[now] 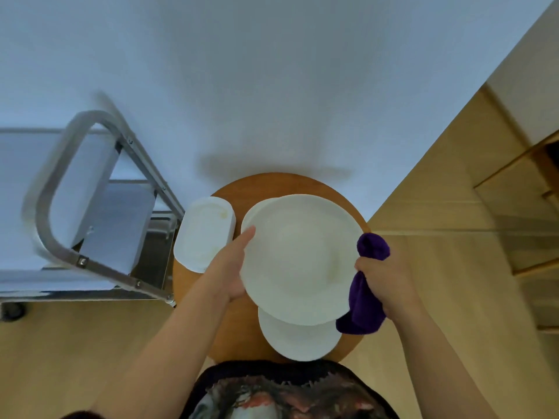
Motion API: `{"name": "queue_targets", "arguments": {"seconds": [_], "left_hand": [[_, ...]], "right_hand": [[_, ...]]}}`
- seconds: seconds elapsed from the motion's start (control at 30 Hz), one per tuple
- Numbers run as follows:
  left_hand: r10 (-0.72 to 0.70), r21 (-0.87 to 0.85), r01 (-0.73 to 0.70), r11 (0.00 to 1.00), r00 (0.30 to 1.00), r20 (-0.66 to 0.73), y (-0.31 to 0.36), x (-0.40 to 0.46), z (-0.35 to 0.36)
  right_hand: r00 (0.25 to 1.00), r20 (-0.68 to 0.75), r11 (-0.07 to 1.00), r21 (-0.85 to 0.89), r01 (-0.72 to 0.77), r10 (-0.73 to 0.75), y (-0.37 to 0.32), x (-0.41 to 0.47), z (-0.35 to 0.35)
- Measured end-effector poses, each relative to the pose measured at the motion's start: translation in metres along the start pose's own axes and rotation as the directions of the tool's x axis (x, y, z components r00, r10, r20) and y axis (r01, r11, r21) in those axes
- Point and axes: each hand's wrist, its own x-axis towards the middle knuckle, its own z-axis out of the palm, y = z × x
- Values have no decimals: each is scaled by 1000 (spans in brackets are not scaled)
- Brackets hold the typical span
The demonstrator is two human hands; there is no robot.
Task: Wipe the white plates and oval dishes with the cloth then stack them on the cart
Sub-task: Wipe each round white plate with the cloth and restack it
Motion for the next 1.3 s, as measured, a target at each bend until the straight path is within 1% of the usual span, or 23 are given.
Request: {"name": "queue_targets", "arguments": {"seconds": [0.07,0.1,0.13,0.17,0.2,0.23,0.27,0.3,0.33,0.37,0.4,0.43,0.5,0.6,0.7,0.77,0.83,0.9,0.97,1.03,1.13,1.23,1.3], "left_hand": [[16,-90,-17,996,1000,-14,-9,-5,2],[36,-120,-37,992,999,-12,-12,-8,3],[67,-140,-69,988,998,-18,-15,-11,5],[100,-156,-104,982,994,-31,-17,-14,7],[135,-170,-142,975,990,-50,-18,-19,11],[168,-182,-181,966,982,-84,-19,-24,15],[194,-194,-216,957,973,-127,-20,-29,19],[216,-194,-244,950,964,-155,-22,-33,23],[243,-170,-268,948,957,-156,-24,-36,26],[274,-136,-294,946,950,-147,-27,-38,28],[308,-103,-324,940,940,-145,-31,-39,30],[338,-80,-352,933,929,-151,-34,-41,32],[358,-35,-367,930,921,-152,-40,-45,35],[351,0,-354,935,926,-139,-44,-50,38],[314,18,-314,949,942,-119,-49,-49,39],[285,29,-284,958,952,-113,-51,-49,40],[304,64,-298,952,946,-115,-49,-49,40],[344,73,-337,939,929,-135,-42,-47,40],[391,66,-385,920,906,-160,-34,-46,38],[377,27,-380,925,904,-202,-27,-46,34],[296,-24,-312,950,920,-256,-21,-45,27],[246,-36,-267,963,927,-281,-20,-41,21],[211,-49,-236,971,932,-293,-22,-37,19]], "right_hand": [[986,-56,987,-50,152,-155,-2,-9,-3],[960,-112,967,-46,252,-256,-3,-14,-4],[912,-173,927,-24,374,-373,-4,-22,-6],[841,-218,862,-5,507,-496,-5,-30,-7],[761,-225,783,-14,622,-609,-5,-38,-7],[696,-183,713,-46,700,-694,-4,-46,-4],[671,-83,675,-120,728,-737,-2,-52,0],[686,64,650,-264,712,-725,-1,-57,6],[729,201,597,-453,662,-654,1,-58,12],[791,279,525,-622,581,-545,5,-56,19],[849,277,483,-724,492,-450,9,-54,27],[891,223,481,-776,407,-394,11,-52,34],[911,103,502,-807,311,-399,13,-46,46],[895,16,538,-794,282,-445,8,-38,56],[846,5,587,-717,375,-533,-6,-30,60],[790,80,524,-707,474,-607,-18,-28,67],[731,171,449,-690,567,-661,-26,-30,75],[657,269,392,-624,676,-704,-27,-36,82],[569,388,341,-515,786,-725,-22,-46,86],[510,484,347,-389,853,-711,-17,-54,89],[460,597,378,-266,887,-658,-10,-57,85],[427,649,368,-234,900,-630,0,-57,77],[428,652,370,-235,899,-625,7,-57,71]]}}
